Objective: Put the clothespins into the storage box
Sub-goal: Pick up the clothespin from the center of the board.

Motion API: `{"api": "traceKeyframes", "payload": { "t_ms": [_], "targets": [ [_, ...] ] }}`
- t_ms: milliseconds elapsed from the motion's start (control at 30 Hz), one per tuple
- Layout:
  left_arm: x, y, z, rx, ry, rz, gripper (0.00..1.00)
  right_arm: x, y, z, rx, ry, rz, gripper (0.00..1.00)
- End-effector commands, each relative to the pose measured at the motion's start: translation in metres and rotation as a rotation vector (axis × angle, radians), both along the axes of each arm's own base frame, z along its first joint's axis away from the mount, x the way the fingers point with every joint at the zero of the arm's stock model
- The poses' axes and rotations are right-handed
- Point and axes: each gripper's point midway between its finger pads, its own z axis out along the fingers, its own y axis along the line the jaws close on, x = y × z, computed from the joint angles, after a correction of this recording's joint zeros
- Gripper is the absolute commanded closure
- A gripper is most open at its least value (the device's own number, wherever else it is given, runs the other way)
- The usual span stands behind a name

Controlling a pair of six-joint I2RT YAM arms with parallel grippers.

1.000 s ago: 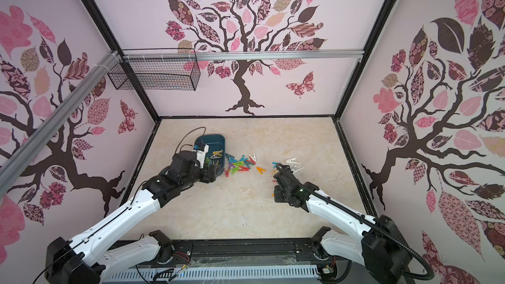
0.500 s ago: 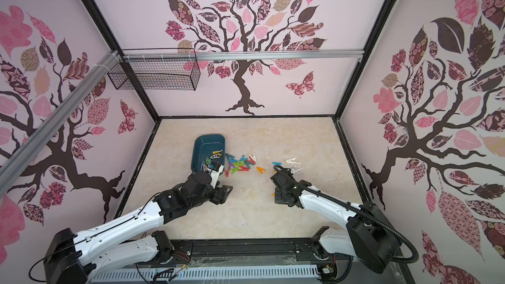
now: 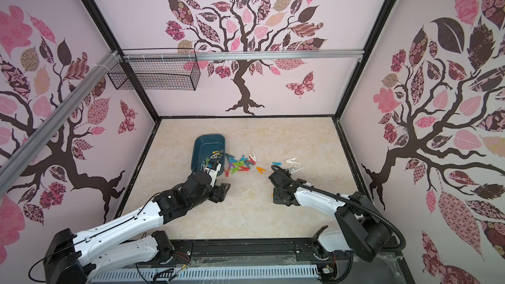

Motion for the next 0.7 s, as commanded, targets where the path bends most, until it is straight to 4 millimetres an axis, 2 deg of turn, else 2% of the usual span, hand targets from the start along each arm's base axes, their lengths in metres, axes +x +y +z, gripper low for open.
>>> {"api": "traceKeyframes", "payload": {
  "t_ms": [0, 133, 233, 400, 533, 667],
  "targets": [
    [0.009, 0.034, -0.002, 0.053, 0.004, 0.126, 0.26, 0.004, 0.011, 0.015, 0.036, 0.002, 0.03, 0.9],
    [0.014, 0.057, -0.004, 0.011, 0.026, 0.209, 0.26, 0.007, 0.019, 0.028, 0.073, -0.007, 0.043, 0.93],
    [0.014, 0.064, 0.001, 0.015, 0.004, 0.224, 0.25, 0.011, 0.025, 0.038, 0.094, -0.023, 0.05, 0.94],
    [0.014, 0.076, 0.004, -0.017, 0.027, 0.307, 0.21, 0.017, 0.048, 0.05, 0.112, -0.041, 0.092, 0.96],
    [0.014, 0.086, -0.002, -0.132, 0.122, 0.408, 0.19, 0.022, 0.082, 0.063, 0.162, -0.059, 0.142, 0.97],
    [0.013, 0.098, -0.004, -0.207, 0.178, 0.456, 0.19, 0.042, 0.137, 0.084, 0.27, -0.101, 0.212, 0.98]
  ]
}}
